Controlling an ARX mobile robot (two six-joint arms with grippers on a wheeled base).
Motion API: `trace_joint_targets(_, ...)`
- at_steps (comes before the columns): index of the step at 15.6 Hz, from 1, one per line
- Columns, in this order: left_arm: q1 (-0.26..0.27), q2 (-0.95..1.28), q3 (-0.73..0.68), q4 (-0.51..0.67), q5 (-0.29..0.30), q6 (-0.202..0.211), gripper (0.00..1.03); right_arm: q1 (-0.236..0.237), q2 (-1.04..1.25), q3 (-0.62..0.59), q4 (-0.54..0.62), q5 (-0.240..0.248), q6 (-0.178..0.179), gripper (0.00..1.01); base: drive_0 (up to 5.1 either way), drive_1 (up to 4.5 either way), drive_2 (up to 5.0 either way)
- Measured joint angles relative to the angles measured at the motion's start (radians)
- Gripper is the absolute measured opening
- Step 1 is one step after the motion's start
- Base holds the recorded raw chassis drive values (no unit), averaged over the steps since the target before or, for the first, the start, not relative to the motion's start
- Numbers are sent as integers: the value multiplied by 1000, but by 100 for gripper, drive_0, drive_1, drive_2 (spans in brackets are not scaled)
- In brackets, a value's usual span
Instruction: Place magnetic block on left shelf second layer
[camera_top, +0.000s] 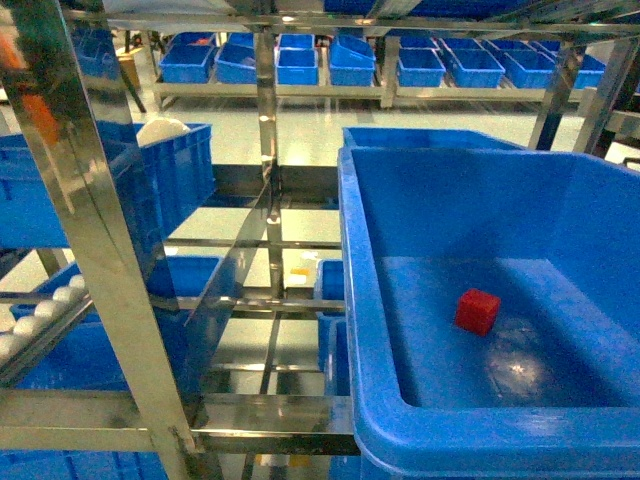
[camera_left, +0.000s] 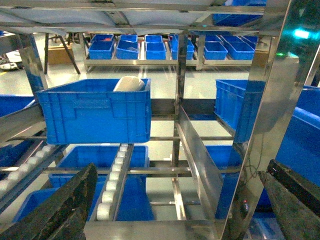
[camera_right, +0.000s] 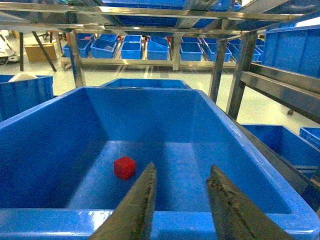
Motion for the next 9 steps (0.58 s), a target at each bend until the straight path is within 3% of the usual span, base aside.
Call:
trace_joint_targets(6, 0, 0, 0, 0, 0, 0, 98, 0, 0, 0, 0, 0, 0, 92, 0, 0, 0)
trace_joint_targets(7, 0, 0, 0, 0, 0, 0, 98, 0, 0, 0, 0, 0, 0, 98, 0, 0, 0)
trace_joint_targets(9, 0, 0, 0, 0, 0, 0, 98, 0, 0, 0, 0, 0, 0, 98, 0, 0, 0)
